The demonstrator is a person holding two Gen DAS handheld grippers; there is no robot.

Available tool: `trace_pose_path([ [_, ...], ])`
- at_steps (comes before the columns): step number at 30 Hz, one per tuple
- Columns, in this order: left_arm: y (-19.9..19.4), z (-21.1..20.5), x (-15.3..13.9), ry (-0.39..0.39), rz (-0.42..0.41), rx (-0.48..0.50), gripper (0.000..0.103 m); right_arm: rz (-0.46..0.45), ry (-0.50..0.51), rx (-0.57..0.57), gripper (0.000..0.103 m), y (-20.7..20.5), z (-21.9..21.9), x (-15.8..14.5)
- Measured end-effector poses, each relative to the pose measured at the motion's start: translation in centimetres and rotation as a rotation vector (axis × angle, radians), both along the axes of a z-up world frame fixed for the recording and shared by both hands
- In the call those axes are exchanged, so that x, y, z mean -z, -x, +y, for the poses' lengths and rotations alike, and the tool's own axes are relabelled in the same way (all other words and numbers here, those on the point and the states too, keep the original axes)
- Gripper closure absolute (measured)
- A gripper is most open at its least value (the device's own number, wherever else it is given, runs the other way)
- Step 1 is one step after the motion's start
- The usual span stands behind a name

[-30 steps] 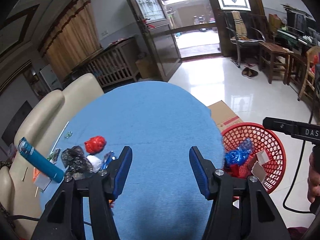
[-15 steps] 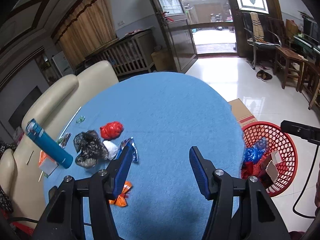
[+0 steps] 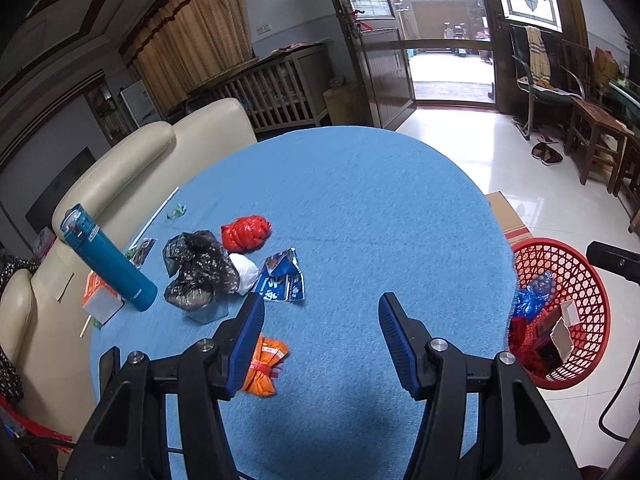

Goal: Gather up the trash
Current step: 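Move both open tools back over the table items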

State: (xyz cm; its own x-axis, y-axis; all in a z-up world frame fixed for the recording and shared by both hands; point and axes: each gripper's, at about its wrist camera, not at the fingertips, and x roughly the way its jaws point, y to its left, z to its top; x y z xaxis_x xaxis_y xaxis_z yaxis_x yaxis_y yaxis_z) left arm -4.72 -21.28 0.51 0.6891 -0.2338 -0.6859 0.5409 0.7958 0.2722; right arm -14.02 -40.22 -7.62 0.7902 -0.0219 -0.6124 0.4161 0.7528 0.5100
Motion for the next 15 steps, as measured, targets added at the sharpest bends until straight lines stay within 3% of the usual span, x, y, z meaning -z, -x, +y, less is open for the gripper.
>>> trace_pose_path([
  [15,-1.0,1.9,0.3,0.010,0.020,-0.052,0.042,0.014,0.013,-0.030,0.033,-0.8,1.2,-0.1],
])
